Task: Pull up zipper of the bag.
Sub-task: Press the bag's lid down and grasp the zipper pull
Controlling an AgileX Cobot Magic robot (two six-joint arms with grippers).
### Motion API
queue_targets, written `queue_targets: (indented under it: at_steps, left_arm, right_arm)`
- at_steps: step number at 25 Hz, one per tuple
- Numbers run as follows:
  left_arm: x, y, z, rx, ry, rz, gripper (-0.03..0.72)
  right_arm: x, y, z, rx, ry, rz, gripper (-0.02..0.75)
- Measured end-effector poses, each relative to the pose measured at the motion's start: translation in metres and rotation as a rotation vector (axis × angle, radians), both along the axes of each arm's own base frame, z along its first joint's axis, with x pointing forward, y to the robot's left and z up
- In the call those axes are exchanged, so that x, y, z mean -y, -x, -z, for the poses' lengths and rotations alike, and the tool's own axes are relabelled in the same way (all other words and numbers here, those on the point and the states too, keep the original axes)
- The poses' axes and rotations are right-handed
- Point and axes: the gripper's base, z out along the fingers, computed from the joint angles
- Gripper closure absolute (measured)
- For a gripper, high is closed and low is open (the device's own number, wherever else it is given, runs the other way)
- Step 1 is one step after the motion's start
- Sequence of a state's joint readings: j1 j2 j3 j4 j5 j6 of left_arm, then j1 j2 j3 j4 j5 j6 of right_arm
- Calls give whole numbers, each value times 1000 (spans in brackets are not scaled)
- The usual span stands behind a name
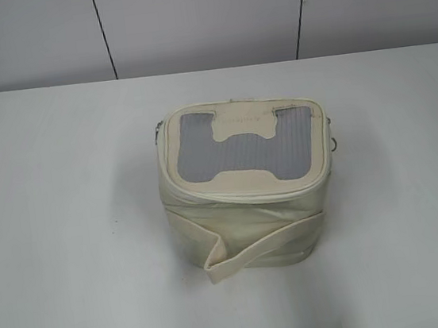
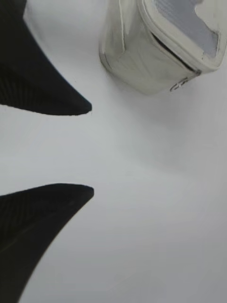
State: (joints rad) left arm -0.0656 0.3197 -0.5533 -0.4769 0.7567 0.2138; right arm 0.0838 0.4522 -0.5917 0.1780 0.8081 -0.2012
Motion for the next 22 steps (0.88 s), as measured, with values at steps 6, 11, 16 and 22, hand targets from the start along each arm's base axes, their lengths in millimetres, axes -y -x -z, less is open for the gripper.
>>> queue_targets:
  at_steps: [6,11,16,22]
  left_arm:
    - [20,-49,-7,-77,-75,242,314]
    - [27,-97,3,-193,-150,352,314]
    - [34,-136,14,-285,-160,427,312]
    - [46,-179,31,-330,-95,545,312]
  right_arm:
    - [-20,-61,-15,-153,79,-155,357]
    - [-36,-126,-26,-266,124,-231,357]
    - [-56,-191,-26,-352,152,-374,357]
    - [-84,-264,-24,-401,177,-551,337]
